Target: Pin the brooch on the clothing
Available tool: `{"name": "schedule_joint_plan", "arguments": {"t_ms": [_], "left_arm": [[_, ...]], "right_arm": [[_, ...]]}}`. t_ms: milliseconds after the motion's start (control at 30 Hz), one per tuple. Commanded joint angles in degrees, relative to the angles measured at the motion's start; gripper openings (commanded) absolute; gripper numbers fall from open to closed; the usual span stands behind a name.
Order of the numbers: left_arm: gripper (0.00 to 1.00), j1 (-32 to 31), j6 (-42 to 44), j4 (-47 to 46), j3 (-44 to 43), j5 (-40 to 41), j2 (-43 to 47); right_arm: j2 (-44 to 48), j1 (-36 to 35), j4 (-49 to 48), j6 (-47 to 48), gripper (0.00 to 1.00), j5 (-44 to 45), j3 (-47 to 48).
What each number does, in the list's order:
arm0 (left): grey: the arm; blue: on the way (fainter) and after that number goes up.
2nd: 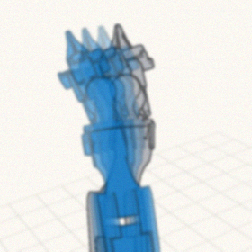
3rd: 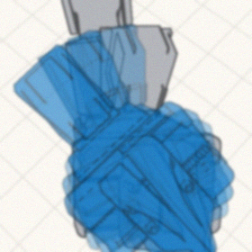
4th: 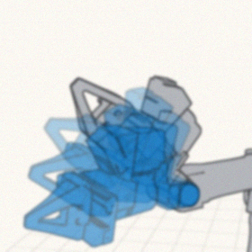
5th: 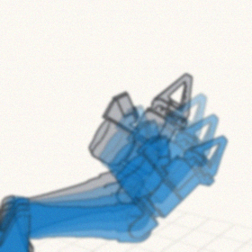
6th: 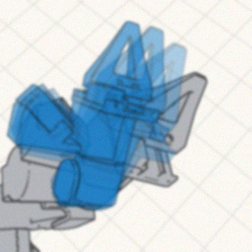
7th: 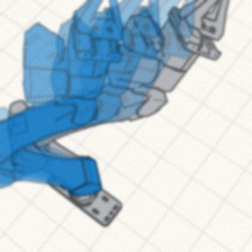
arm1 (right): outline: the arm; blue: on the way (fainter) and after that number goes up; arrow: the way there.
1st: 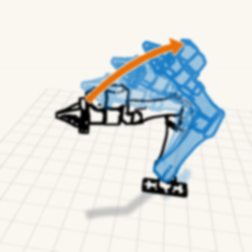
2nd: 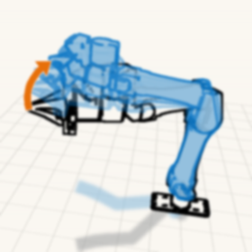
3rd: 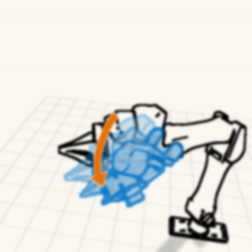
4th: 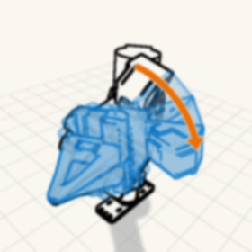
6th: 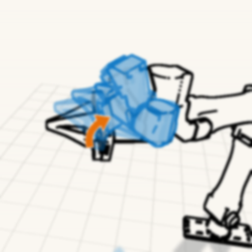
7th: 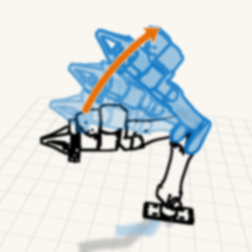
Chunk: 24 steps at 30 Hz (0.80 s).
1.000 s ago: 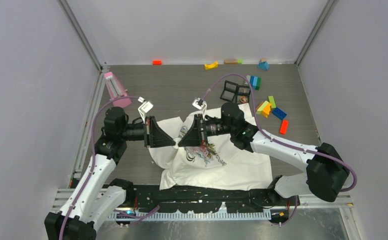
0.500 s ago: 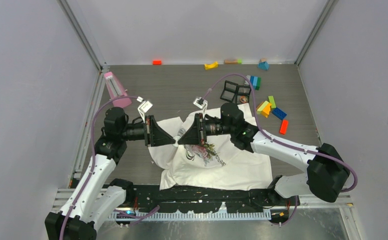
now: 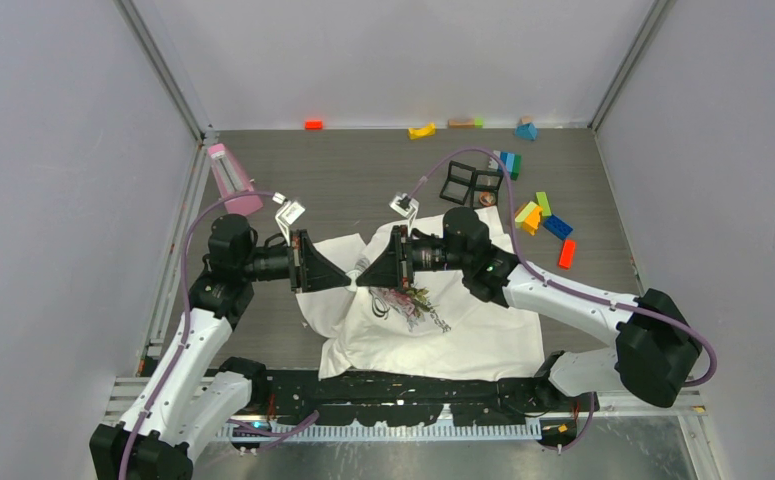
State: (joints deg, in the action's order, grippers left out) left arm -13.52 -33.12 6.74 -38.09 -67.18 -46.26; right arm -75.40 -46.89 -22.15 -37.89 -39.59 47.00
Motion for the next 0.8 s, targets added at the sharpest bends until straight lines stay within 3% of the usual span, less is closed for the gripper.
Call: {"name": "schedule_joint_plan", "arguments": {"t_ms": [0, 433, 567, 767], "left_arm": [[0.0, -1.42, -0.1, 0.05, -1.38, -6.01, 1.15], [0.0, -1.42, 7.77, 10.55, -3.95, -0.85, -0.34], [0.0, -1.42, 9.01, 12.04, -4.28, 0.29, -0.92], [0.0, -1.42, 9.48, 13.23, -4.67, 1.06, -1.7]], "right_arm": [[0.65, 1.48, -2.11, 1.15, 0.05, 8.74, -0.44], [2.15, 2.06, 0.0, 2.5, 0.1, 8.14, -0.33], [3.0, 2.11, 0.89, 3.52, 0.19, 8.04, -0.43], [4.24, 2.17, 1.38, 4.55, 0.46, 6.84, -0.39]]}}
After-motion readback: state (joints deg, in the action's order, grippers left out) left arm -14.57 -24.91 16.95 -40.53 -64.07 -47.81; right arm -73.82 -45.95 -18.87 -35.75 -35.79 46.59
